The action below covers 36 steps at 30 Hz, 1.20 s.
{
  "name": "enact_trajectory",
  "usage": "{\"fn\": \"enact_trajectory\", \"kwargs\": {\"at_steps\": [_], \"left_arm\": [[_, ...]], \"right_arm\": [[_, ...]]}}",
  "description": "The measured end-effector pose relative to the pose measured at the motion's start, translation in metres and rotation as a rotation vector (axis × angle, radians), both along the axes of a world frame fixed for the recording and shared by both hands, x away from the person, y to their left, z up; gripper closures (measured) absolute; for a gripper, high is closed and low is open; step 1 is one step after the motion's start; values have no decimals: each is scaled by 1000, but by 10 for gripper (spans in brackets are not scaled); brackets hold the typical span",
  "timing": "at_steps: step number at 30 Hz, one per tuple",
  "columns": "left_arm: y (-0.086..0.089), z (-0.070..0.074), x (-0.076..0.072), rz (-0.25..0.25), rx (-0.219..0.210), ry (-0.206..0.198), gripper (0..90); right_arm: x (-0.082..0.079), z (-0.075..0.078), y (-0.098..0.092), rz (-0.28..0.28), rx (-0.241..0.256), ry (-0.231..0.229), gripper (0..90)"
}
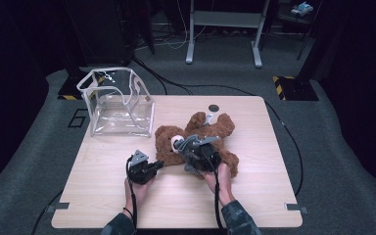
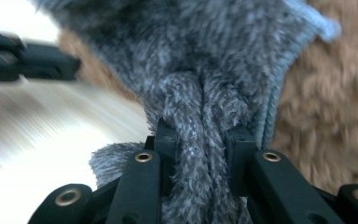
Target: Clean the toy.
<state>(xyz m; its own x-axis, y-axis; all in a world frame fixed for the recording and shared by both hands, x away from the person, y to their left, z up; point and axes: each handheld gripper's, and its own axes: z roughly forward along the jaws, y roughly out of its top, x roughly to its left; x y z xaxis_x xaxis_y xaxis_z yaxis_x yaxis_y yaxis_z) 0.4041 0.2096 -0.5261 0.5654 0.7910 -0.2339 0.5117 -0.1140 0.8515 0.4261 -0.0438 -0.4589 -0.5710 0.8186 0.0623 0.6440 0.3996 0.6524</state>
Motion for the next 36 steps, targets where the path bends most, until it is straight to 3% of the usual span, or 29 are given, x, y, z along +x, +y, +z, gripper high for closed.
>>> {"fn": "enact_trajectory", "kwargs": {"at_steps": [3,6,11,14,20,26,28,32,33,36], "left_arm": [[0,0,0,-3,-1,0,883],[0,0,0,2,-5,1,883],[0,0,0,0,-4,0,883],[0,0,0,0,-1,0,883],[0,0,0,3,1,1,883],[0,0,0,0,-2,-1,883],[0,0,0,1,-4,-3,883],[0,0,0,3,-4,-3,883],[0,0,0,3,-5,-3,883],[0,0,0,5,-1,-2,883]], "right_arm": [[-2,-4,-6,-6,-12,17,723],[-5,1,-8,-14,3,-5,722],[-12,12,4,21,26,-56,720],[-8,6,14,56,3,-43,720],[-8,-13,13,51,-24,40,724],[-16,-12,5,70,-82,83,728],[-17,-7,2,74,-68,77,726],[-18,8,6,106,3,3,721],[-17,9,11,111,1,-9,720],[-10,-4,23,121,-41,31,720]]}}
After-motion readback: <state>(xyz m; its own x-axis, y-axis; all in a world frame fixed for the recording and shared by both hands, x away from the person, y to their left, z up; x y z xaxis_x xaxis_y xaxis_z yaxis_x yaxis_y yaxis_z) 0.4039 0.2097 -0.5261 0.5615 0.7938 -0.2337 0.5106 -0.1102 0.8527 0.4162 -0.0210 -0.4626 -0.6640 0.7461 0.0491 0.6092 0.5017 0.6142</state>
